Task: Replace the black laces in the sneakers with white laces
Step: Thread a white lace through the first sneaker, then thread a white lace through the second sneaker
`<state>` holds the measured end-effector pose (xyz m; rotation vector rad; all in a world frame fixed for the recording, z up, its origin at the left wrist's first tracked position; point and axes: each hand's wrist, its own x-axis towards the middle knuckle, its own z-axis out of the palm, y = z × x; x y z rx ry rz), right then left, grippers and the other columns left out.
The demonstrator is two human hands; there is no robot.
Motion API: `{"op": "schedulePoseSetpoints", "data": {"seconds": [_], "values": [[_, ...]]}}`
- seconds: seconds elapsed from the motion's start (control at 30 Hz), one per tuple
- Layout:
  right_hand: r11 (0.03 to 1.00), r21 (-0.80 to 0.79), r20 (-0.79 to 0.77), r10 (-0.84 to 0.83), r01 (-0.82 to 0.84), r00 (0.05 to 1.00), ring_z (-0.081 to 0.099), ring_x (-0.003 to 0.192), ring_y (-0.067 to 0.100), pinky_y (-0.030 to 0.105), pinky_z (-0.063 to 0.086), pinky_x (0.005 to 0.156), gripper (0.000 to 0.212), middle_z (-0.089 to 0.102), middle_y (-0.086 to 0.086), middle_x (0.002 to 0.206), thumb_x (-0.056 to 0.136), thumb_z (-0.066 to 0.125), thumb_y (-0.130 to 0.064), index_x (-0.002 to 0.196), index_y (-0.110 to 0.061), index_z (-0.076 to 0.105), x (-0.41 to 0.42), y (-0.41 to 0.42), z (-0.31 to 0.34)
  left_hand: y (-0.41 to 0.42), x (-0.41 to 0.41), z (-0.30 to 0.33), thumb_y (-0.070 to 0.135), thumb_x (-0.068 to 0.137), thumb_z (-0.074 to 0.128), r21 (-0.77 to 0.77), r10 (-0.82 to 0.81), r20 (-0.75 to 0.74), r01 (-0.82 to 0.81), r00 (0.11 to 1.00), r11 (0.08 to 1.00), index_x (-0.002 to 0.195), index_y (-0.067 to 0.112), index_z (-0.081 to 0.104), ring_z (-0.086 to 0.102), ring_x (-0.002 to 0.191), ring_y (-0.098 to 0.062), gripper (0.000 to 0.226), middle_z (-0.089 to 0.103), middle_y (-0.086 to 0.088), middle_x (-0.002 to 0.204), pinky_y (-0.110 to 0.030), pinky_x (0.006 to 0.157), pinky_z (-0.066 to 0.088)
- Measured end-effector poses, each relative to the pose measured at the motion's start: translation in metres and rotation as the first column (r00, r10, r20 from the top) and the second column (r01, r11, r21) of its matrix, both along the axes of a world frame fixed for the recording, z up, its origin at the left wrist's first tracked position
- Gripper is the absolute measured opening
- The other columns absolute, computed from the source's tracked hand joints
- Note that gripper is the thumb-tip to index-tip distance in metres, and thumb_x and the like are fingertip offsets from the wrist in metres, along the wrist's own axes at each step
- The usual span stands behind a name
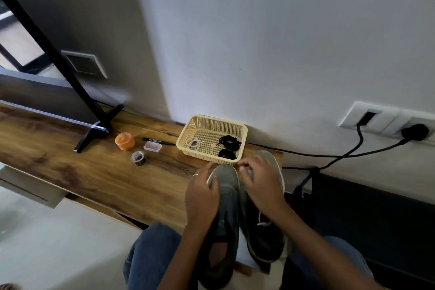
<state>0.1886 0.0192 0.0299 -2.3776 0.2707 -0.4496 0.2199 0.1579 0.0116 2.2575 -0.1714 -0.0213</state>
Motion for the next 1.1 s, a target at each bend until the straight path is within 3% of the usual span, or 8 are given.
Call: {"op": "schedulePoseSetpoints", "data": {"seconds": [0.23,0.4,0.5,0.6,0.7,0.83,1.0,1.1], "values": [[0.990,0.064,-0.161,0.135,-0.126,0.978,0.058,0.090,0.019,0.033,0.047,0.079,0.016,0.065,0.009,0.097,0.090,0.054,-0.008,0.097,-0.003,0.068,0.126,0.023,-0.012,0.002,0.045,-0.016,0.024,0.097,0.051,-0.106,0.096,-0.087,-0.105,0.992,0.989,0.142,0.023,0.044,0.044,0.123,-0.009,0.046,0.048,0.003,0.140,-0.022,0.092,0.033],[0.993,0.044,-0.350,0.120,-0.112,0.929,0.058,0.064,0.024,0.038,0.051,0.064,0.016,0.063,0.010,0.069,0.088,0.055,-0.006,0.076,-0.003,0.065,0.193,0.032,-0.042,-0.001,0.054,-0.026,0.031,0.096,0.050,-0.195,0.135,-0.212,-0.178,0.968,0.964,0.144,0.029,0.039,0.045,0.125,-0.009,0.049,0.043,0.007,0.145,-0.025,0.088,0.036],[0.995,0.024,-0.469,0.097,-0.097,0.878,0.039,0.045,0.011,0.027,0.033,0.043,0.039,0.044,-0.001,0.052,0.088,0.064,-0.018,0.058,-0.020,0.038,0.219,0.040,-0.061,0.002,0.057,-0.032,0.034,0.095,0.051,-0.214,0.147,-0.219,-0.194,0.965,0.957,0.143,0.030,0.039,0.046,0.123,-0.007,0.050,0.044,0.009,0.145,-0.028,0.093,0.040],[0.995,-0.028,-0.522,0.066,-0.094,0.850,0.045,0.053,0.015,0.025,0.022,0.043,0.036,0.046,0.001,0.056,0.084,0.070,-0.025,0.061,-0.010,0.048,0.232,0.046,-0.083,0.003,0.060,-0.036,0.035,0.093,0.052,-0.214,0.174,-0.222,-0.222,0.959,0.951,0.140,0.030,0.041,0.049,0.120,-0.009,0.049,0.047,0.009,0.140,-0.035,0.099,0.044],[0.997,-0.051,-0.485,0.019,-0.050,0.874,0.062,0.073,0.024,0.022,0.025,0.043,0.019,0.065,0.010,0.074,0.083,0.071,-0.019,0.082,-0.001,0.067,0.238,0.049,-0.102,0.003,0.061,-0.037,0.033,0.092,0.053,-0.219,0.198,-0.220,-0.246,0.955,0.944,0.138,0.028,0.046,0.052,0.113,-0.010,0.047,0.052,0.006,0.134,-0.040,0.098,0.046],[0.998,0.058,-0.368,-0.011,0.035,0.930,0.060,0.063,0.014,0.018,0.038,0.045,0.013,0.068,0.007,0.075,0.086,0.068,-0.014,0.077,-0.005,0.068,0.224,0.050,-0.081,0.007,0.063,-0.033,0.037,0.090,0.051,-0.273,0.240,-0.260,-0.310,0.935,0.911,0.131,0.030,0.051,0.058,0.099,-0.013,0.042,0.058,0.003,0.120,-0.041,0.090,0.049],[0.966,0.260,-0.149,0.032,0.008,0.988,0.068,0.071,0.017,0.033,0.058,0.067,0.004,0.070,0.005,0.077,0.085,0.068,-0.014,0.082,-0.011,0.068,0.163,0.050,-0.024,0.009,0.063,-0.014,0.042,0.098,0.047,-0.497,0.233,-0.415,-0.434,0.879,0.752,0.140,0.024,0.041,0.052,0.091,0.005,0.046,0.054,0.010,0.124,-0.008,0.061,0.039],[0.942,0.334,-0.135,0.060,-0.012,0.989,0.068,0.067,0.018,0.034,0.058,0.065,0.009,0.069,0.001,0.070,0.083,0.071,-0.015,0.076,-0.016,0.067,0.117,0.052,-0.007,0.007,0.062,-0.008,0.052,0.088,0.054,-0.676,0.120,-0.423,-0.401,0.898,0.619,0.142,0.020,0.040,0.056,0.115,-0.011,0.064,0.054,0.002,0.133,-0.013,0.080,0.046]]}}
